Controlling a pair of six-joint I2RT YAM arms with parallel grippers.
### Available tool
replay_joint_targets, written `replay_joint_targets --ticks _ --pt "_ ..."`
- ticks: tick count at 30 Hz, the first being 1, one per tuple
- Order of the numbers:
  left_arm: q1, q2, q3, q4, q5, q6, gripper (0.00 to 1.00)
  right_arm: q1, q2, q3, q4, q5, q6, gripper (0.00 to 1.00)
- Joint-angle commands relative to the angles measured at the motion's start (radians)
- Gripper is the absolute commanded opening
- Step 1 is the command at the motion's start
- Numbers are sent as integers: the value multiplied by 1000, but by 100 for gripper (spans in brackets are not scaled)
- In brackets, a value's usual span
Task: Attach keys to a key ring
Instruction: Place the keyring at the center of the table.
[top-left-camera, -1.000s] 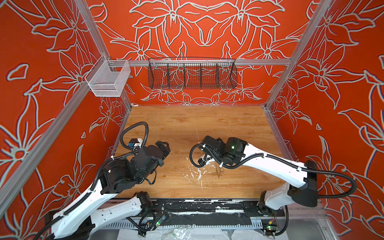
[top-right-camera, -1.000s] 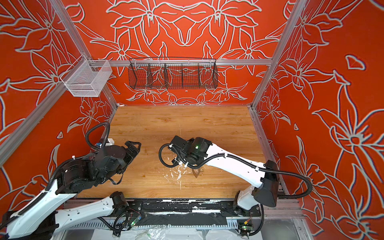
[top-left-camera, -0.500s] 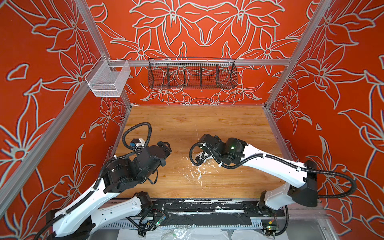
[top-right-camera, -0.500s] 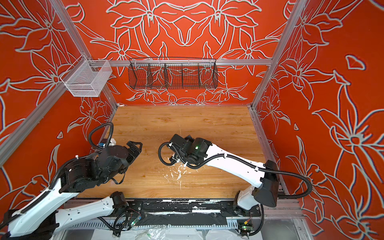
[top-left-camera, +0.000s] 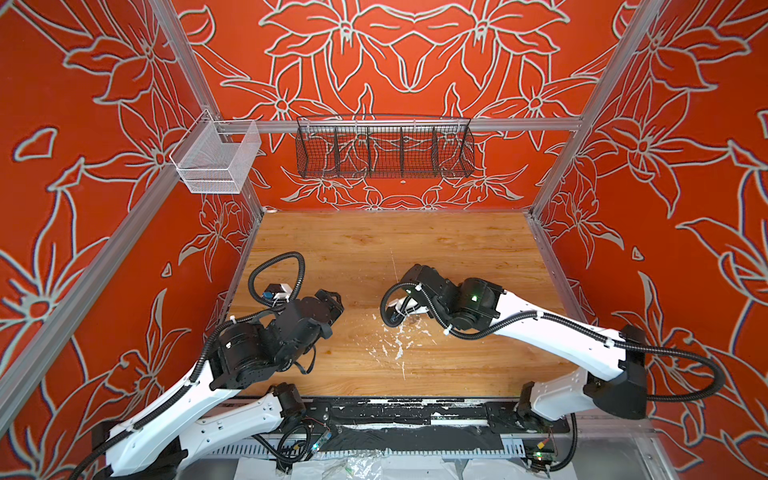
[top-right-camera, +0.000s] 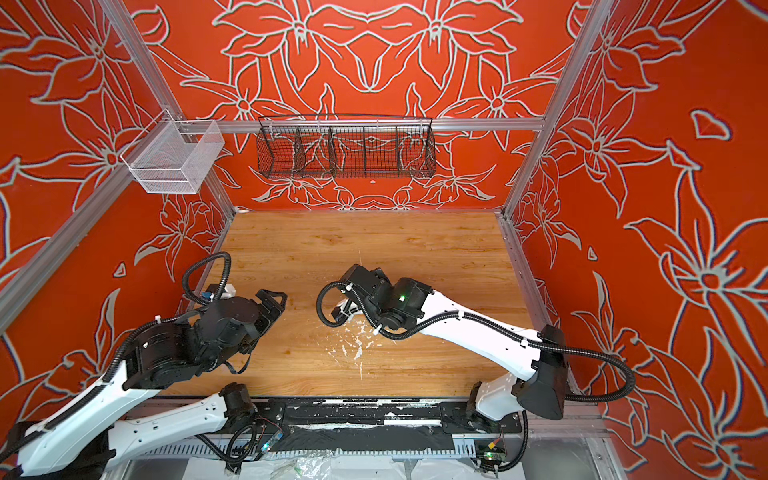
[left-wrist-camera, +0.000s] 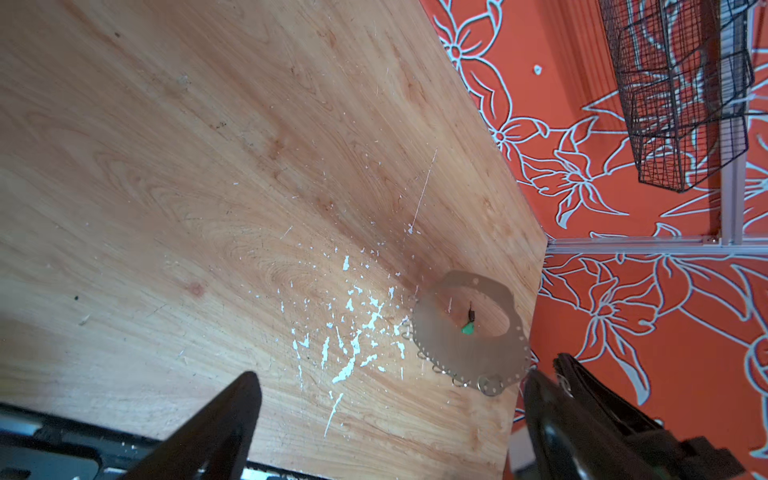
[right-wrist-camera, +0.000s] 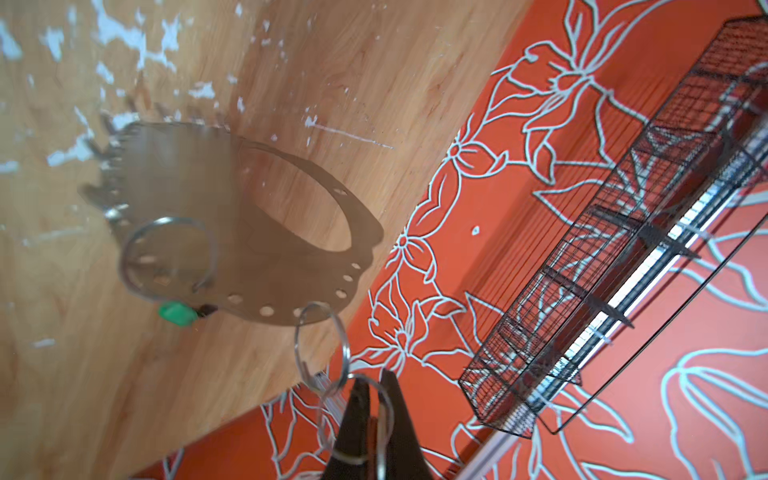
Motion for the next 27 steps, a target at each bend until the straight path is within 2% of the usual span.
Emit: replay_joint_targets --ticks 1,5,7,10,11,14,18,23,26,27 --pt "-4 -58 -117 161 -64 222 97 -2 -64 -20 93 -122 131 0" --pt "-4 -268 -360 508 -66 589 97 -1 -122 -118 238 -209 209 0" --pt "-4 -389 -452 598 -40 714 97 -1 -136 -143 272 -245 256 0" --pt "-4 -574 -561 717 101 948 97 -1 -135 -137 253 -282 323 0" --pt "-4 -632 -590 745 150 1007 97 0 -130 -125 239 -280 350 0" --pt "-4 -737 -649 784 215 1064 97 0 -98 -79 189 -274 450 0" --pt "-3 -727 -680 839 282 1122 98 -1 -80 -79 213 -293 617 0" --pt "-3 -576 -668 906 393 1225 98 -1 -185 -229 454 -274 875 0" --pt "-3 -496 -659 940 439 1286 100 -2 -239 -268 462 -246 1014 0" --pt "-5 -476 -661 957 457 1311 97 -1 -250 -272 443 -263 1044 0"
